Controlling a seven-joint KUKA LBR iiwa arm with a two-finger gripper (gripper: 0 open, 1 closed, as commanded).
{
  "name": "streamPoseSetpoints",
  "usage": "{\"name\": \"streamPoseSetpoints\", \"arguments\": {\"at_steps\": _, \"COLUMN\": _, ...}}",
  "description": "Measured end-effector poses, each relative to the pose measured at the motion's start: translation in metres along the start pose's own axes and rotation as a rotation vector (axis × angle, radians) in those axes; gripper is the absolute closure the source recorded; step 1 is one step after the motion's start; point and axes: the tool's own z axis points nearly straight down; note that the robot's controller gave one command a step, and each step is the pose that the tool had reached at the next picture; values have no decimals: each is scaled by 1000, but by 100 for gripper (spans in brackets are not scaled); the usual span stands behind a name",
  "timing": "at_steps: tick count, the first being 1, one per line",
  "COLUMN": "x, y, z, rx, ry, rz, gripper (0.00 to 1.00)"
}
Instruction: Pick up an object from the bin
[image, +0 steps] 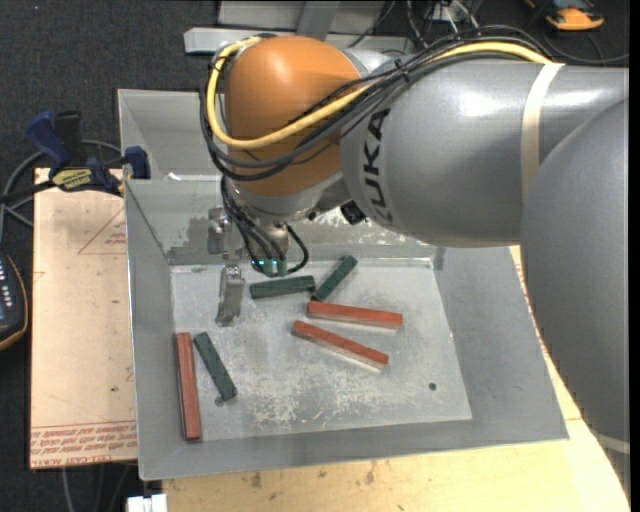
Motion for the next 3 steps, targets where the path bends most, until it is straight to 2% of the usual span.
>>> {"name": "streamPoseSetpoints", "arguments": {"at_steps": 1, "x": 34, "y": -50, "z": 74, "rx": 4, "ry": 3, "rz": 80, "gripper": 0}}
{"name": "streamPoseSetpoints", "arguments": {"at_steps": 2, "x": 87, "y": -149, "z": 147, "rx": 5, "ry": 3, "rz": 201, "gripper": 0}}
{"name": "streamPoseSetpoints", "arguments": {"at_steps": 3, "x": 25, "y": -200, "z": 166, "rx": 1, "ry": -11, "rz": 57, "gripper": 0}}
